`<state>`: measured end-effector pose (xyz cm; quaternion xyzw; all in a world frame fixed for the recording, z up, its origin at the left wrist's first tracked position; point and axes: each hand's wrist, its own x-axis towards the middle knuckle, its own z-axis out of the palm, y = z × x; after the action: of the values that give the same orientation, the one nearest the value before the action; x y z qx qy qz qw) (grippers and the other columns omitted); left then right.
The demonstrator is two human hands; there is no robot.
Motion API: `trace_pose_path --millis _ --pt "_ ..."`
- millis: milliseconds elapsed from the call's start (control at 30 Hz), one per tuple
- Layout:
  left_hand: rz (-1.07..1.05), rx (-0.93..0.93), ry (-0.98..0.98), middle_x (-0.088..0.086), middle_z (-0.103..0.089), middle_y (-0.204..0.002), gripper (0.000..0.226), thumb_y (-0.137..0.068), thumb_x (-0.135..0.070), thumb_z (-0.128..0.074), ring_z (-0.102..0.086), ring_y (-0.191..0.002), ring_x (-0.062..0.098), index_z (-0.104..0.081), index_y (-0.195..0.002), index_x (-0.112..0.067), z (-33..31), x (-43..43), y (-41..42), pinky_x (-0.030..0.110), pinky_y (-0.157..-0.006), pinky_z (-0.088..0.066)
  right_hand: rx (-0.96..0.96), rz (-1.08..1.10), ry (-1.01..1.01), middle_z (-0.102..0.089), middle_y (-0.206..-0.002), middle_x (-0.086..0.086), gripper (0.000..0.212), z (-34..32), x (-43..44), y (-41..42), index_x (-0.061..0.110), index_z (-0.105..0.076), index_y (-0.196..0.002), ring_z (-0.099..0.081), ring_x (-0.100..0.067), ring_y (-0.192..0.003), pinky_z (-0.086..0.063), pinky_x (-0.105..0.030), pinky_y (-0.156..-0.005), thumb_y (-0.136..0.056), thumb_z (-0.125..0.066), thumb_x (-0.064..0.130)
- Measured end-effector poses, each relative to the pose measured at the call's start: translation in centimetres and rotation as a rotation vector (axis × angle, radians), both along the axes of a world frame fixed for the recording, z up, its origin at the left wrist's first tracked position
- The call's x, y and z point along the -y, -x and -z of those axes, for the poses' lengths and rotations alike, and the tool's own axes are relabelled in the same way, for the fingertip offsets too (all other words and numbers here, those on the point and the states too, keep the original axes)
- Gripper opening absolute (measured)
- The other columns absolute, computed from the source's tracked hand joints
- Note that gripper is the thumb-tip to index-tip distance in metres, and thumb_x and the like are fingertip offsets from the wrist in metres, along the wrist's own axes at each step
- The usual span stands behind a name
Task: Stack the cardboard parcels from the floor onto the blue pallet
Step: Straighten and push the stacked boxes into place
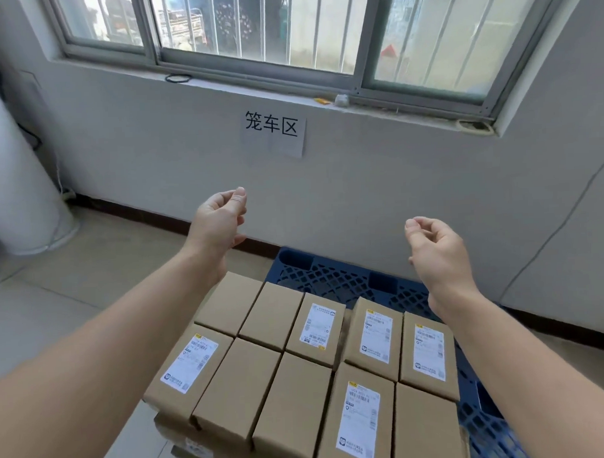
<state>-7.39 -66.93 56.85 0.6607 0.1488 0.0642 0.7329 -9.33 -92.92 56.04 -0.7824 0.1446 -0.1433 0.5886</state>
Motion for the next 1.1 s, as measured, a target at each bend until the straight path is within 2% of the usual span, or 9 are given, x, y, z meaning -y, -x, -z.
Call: trace_pose_path --millis 100,267,400,567,767,1100 --pt "0.033 0.009 -0.002 -0.003 -0.055 -0.097 0.012 -0.096 -0.036 -0.051 -0.052 -0.103 0.017 -0.056 -0.088 -0.028 -0.8 0.0 -0.4 0.039 -0.092 -0.046 0.011 0.024 -0.022 -0.055 -0.091 0.014 0.031 -0.7 -0.9 0.0 0.015 -0.056 -0.120 -0.052 -0.011 -0.086 -0.043 -0.025 -0.079 -0.095 -0.050 0.033" --pt "0.083 0.022 0.009 -0.002 -0.055 -0.097 0.012 -0.096 -0.036 -0.051 -0.053 -0.104 0.018 -0.056 -0.089 -0.027 -1.6 1.0 0.2 0.039 -0.093 -0.046 0.032 0.026 -0.029 -0.054 -0.085 0.010 0.029 -1.6 -1.1 0.7 0.016 -0.056 -0.115 -0.048 -0.007 -0.071 -0.040 -0.018 -0.065 -0.095 -0.049 0.035" --pt "0.063 0.034 0.006 0.000 -0.055 -0.099 0.012 -0.095 -0.037 -0.052 -0.053 -0.103 0.018 -0.056 -0.090 -0.027 -2.0 1.8 2.0 0.039 -0.093 -0.047 0.059 0.006 -0.038 -0.054 -0.090 0.009 0.037 -2.1 -0.6 1.7 0.014 -0.053 -0.124 -0.049 -0.007 -0.078 -0.042 -0.022 -0.076 -0.096 -0.048 0.038" --pt "0.007 -0.018 0.015 0.000 -0.056 -0.101 0.014 -0.094 -0.039 -0.054 -0.055 -0.103 0.018 -0.057 -0.092 -0.026 -0.1 3.1 5.3 0.037 -0.090 -0.048 0.068 -0.022 -0.061 -0.049 -0.080 0.011 0.038 -1.6 0.8 4.1 0.013 -0.051 -0.125 -0.047 -0.003 -0.070 -0.044 -0.023 -0.074 -0.096 -0.047 0.037" --pt "-0.043 -0.087 0.051 -0.001 -0.054 -0.091 0.016 -0.093 -0.040 -0.056 -0.053 -0.090 0.017 -0.056 -0.087 -0.025 3.0 5.8 8.6 0.034 -0.080 -0.048 0.026 -0.070 -0.050 -0.049 -0.086 0.013 0.041 0.6 2.7 7.6 0.015 -0.048 -0.129 -0.049 -0.006 -0.084 -0.047 -0.030 -0.087 -0.096 -0.046 0.039" --pt "-0.073 -0.138 0.044 0.000 -0.054 -0.094 0.020 -0.093 -0.043 -0.054 -0.053 -0.090 0.017 -0.054 -0.092 -0.023 4.8 7.5 11.8 0.035 -0.085 -0.048 -0.053 -0.123 -0.045 -0.050 -0.092 0.014 0.042 3.7 1.9 10.6 0.015 -0.046 -0.131 -0.050 -0.005 -0.090 -0.048 -0.032 -0.093 -0.096 -0.045 0.039"
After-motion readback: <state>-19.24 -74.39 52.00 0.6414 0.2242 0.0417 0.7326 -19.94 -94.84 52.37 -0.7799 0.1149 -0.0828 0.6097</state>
